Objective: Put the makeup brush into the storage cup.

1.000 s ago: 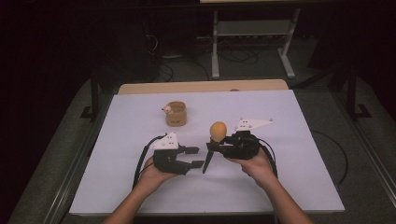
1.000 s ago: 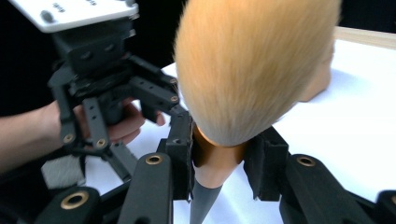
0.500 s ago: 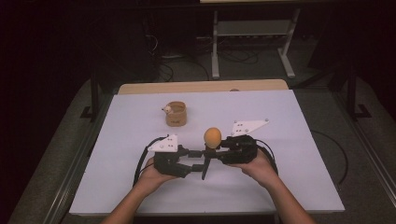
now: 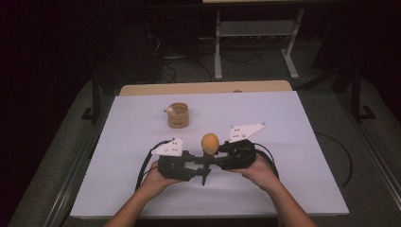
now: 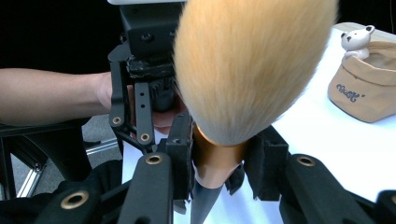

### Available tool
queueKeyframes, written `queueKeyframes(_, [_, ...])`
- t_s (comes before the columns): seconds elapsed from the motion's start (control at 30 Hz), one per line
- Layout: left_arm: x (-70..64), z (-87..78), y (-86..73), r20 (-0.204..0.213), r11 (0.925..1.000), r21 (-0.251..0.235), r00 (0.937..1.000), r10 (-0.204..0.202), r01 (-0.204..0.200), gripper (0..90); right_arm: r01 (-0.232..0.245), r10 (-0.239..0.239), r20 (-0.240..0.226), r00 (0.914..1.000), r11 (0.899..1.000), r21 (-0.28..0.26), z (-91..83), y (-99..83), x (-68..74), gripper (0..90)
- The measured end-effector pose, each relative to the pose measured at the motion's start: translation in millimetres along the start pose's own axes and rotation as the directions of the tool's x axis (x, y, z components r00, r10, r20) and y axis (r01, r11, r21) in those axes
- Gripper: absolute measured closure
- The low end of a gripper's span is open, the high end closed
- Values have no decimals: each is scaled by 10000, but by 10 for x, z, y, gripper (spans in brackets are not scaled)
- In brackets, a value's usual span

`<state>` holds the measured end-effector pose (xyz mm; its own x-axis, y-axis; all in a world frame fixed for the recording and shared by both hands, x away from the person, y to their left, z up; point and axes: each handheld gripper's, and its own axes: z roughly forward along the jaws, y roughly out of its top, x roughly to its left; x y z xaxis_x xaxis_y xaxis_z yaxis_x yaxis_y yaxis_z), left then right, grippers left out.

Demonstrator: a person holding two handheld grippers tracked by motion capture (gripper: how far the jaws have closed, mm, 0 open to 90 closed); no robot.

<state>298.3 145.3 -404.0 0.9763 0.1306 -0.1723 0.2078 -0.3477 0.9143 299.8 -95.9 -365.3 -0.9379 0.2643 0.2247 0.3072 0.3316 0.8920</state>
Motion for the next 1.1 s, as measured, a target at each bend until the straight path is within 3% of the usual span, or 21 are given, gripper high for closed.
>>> queueKeyframes(1.1, [7, 10, 2, -32, 9992, -254, 9995, -313, 312, 737, 376, -376, 28, 9993, 9993, -23, 41, 3, 23, 645])
